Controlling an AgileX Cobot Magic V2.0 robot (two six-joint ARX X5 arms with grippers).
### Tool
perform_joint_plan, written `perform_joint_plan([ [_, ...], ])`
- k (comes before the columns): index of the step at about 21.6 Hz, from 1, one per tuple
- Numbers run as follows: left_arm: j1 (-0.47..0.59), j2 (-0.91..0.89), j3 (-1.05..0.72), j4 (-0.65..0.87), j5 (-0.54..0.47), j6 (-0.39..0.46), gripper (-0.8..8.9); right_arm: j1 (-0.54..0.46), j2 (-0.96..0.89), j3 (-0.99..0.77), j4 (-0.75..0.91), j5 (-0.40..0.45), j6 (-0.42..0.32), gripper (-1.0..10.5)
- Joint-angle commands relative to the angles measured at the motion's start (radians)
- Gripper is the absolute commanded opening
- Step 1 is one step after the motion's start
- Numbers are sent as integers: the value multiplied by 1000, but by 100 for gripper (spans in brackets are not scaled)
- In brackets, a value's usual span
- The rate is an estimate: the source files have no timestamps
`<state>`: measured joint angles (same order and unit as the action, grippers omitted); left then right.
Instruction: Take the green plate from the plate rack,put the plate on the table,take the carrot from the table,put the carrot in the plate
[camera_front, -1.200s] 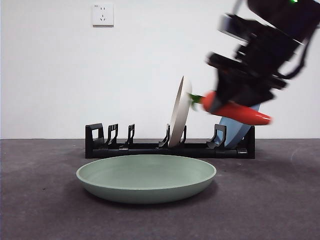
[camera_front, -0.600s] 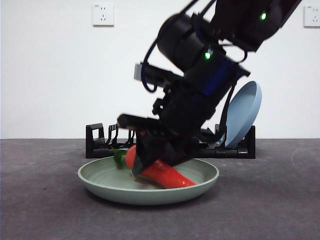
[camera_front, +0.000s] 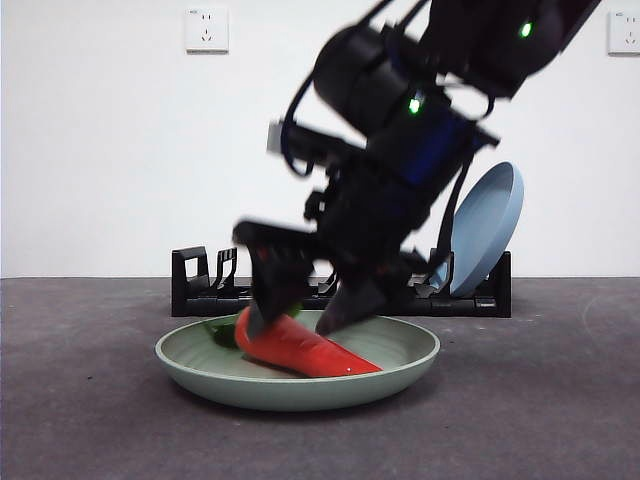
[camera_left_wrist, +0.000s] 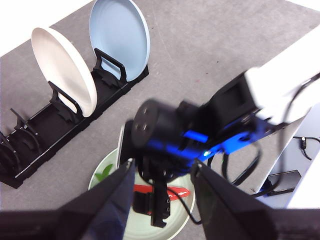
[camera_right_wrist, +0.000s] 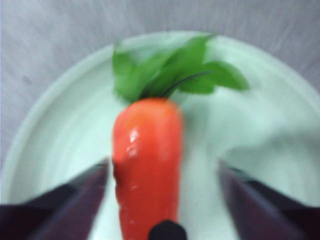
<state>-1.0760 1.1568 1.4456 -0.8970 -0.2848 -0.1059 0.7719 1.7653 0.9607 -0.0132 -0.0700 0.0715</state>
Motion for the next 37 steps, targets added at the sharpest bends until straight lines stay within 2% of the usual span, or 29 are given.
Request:
perform_joint_plan([
  [1,-2,-2,-3,3,-2,1,193,2,-85,-4,-25,18,6,602],
  [4,-2,-2,-3,-15,-3,3,193,2,-251,-4,-181,23,6,599],
  [6,-2,-2,-3,-49,-2,6,193,3,-391,-4,-362,13,6,598],
  [10,-2,-2,-3,-125,0,5,188,3,-663,-4,-728,-61,14,597],
  [14,-2,-2,-3,-204,3,5,188,3,-862,-4,-941,-63,46,595],
  [20,-2,-2,-3,-276,7,4,184,3,-996,-4,-1069,-62,66,561],
  [23,-2,-2,-3,-299,33,4,169,3,-1028,-4,-1101,-62,71,323],
  [26,-2,-2,-3,-304,74,4,-10,3,-1044,-4,-1114,-62,70,18],
  [27,-2,-2,-3,-304,85,4,-8,3,-1047,-4,-1115,-62,70,-14],
  [37,-2,-2,-3,-308,77,4,-1,3,-1046,-4,-1115,-58,69,1],
])
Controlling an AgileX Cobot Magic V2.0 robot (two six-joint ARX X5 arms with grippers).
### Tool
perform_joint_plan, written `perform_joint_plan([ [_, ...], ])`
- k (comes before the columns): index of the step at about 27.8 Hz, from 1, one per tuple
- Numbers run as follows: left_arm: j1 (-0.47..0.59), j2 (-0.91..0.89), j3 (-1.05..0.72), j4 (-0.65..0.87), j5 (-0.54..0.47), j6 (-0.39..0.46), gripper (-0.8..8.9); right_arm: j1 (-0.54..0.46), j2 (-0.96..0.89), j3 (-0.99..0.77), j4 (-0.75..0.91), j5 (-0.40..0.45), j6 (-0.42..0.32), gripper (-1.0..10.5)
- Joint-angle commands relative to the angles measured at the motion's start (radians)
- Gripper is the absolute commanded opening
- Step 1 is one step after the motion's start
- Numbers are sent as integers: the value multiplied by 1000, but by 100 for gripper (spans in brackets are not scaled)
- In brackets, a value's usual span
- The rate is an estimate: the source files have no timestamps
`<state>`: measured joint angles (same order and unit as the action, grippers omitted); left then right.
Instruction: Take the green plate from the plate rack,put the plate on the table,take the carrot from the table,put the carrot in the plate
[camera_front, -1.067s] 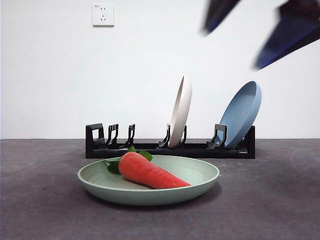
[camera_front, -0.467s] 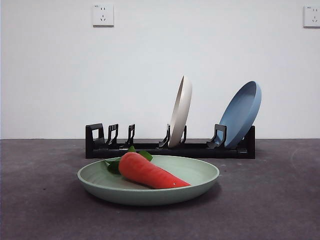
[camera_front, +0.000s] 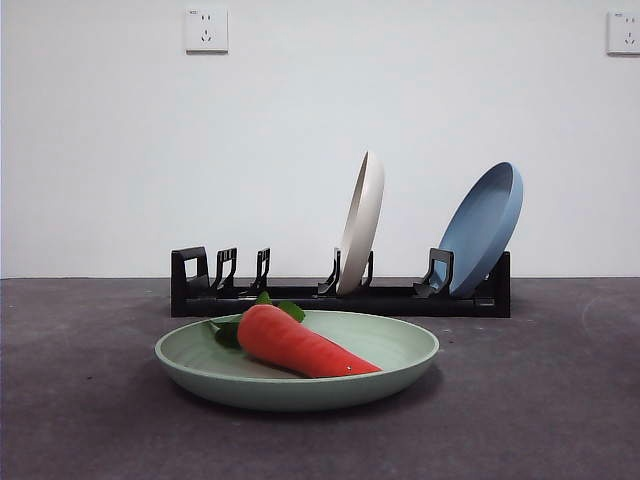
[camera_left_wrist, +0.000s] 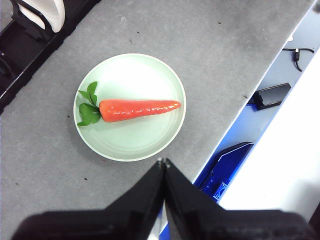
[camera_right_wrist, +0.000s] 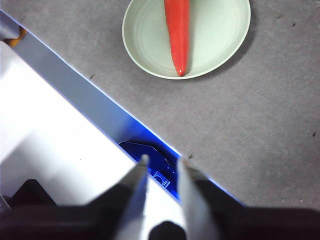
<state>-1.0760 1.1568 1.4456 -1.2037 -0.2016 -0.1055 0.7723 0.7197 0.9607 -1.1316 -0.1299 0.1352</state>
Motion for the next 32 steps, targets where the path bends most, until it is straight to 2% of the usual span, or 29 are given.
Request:
perform_joint_plan([
  [1,-2,-2,-3,-1,-6,3,-1,2,-1,-4,3,2,6,1],
  [16,-3,-2,-3,26,-3,3,-2,2,-1,-4,3,2,6,1],
  [19,13,-11,-3,65,-60,6,-1,2,-1,-4,2,2,6,1],
  [21,40,-20,-3,126,-126,65,-1,2,-1,-4,1,2,6,1],
  [23,96,-37,-3,224,-134,161,-1,2,-1,-4,0,2,6,1],
  [26,223,-73,-5,417,-48,261,-1,2,-1,-4,0,2,6,1],
  [28,335,-100,-6,533,80,275,-1,2,-1,-4,0,2,6,1],
  [32,559,-147,-6,655,286,275,-1,2,-1,-4,0,2,6,1],
])
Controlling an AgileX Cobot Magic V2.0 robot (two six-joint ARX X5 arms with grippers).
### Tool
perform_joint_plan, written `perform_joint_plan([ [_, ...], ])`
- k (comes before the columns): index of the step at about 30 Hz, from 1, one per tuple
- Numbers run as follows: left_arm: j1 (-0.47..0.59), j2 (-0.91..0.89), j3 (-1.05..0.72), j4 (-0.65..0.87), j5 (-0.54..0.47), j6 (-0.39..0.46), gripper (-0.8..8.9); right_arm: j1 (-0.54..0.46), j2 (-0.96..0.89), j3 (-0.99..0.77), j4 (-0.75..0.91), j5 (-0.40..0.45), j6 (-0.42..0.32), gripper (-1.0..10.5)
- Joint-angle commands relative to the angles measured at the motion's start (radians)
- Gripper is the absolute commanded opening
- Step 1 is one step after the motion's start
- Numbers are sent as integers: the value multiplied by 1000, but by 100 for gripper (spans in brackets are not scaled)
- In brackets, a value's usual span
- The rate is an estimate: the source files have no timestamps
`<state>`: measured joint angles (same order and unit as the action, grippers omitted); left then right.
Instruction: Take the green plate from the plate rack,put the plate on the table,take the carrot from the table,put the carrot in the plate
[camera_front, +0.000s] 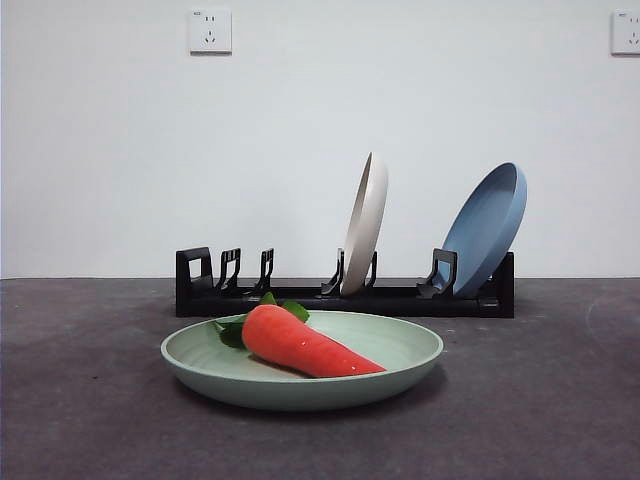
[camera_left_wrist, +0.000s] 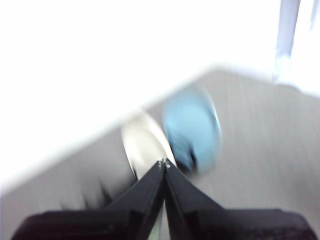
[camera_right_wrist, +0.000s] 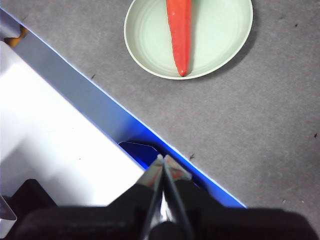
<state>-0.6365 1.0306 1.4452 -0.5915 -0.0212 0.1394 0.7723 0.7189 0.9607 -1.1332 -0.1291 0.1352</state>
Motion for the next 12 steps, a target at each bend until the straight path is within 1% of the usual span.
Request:
perform_joint_plan([
  [1,174,-34,-6,54,135,30,-1,2,0,-4,2,1,6,1],
  [3,261,-63,-8,53,161,30,-1,2,0,-4,2,1,6,1],
  [6,365,-127,-55,66,159,31,-1,2,0,-4,2,1,6,1],
  [9,450,-224,-185,160,157,30,-1,2,0,-4,2,1,6,1],
  [12,515,-341,-380,312,153,27,-1,2,0,-4,2,1,6,1],
])
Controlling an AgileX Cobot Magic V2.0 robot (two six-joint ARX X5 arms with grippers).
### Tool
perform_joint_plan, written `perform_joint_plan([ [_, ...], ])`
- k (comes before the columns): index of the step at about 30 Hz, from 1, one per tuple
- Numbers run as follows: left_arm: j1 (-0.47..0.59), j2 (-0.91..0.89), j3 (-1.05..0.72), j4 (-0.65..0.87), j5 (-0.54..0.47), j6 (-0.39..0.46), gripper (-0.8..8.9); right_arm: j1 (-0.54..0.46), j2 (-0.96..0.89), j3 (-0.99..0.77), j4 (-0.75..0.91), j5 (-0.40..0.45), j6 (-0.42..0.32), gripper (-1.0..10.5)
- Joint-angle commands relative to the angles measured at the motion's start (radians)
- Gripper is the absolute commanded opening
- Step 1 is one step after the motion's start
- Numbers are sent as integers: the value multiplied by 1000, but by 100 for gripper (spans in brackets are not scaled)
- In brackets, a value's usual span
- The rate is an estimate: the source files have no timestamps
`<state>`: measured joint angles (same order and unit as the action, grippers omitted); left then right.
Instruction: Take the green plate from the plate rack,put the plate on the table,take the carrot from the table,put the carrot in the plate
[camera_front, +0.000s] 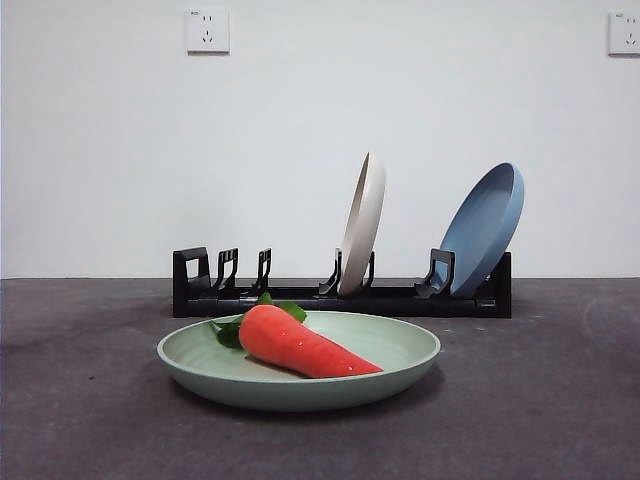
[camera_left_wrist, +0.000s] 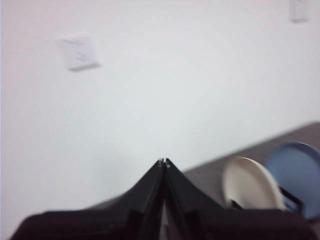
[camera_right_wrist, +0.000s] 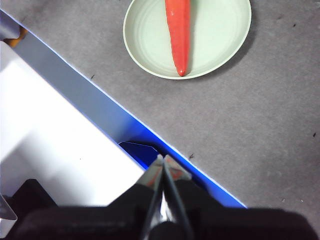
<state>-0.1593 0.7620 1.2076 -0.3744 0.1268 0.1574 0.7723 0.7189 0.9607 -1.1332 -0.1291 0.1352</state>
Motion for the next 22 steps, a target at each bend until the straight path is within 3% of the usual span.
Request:
perform_joint_plan([
  [1,59,-121,-225,155,5,6,-1,2,0,-4,2,1,6,1],
  [6,119,-292,-527,299,5,-6,-1,2,0,-4,2,2,6,1],
  [11,154,-446,-772,315,3,-59,-1,2,0,-4,2,1,6,1],
  [22,169,-641,-1085,314,2,-113,-1,2,0,-4,2,1,6,1],
])
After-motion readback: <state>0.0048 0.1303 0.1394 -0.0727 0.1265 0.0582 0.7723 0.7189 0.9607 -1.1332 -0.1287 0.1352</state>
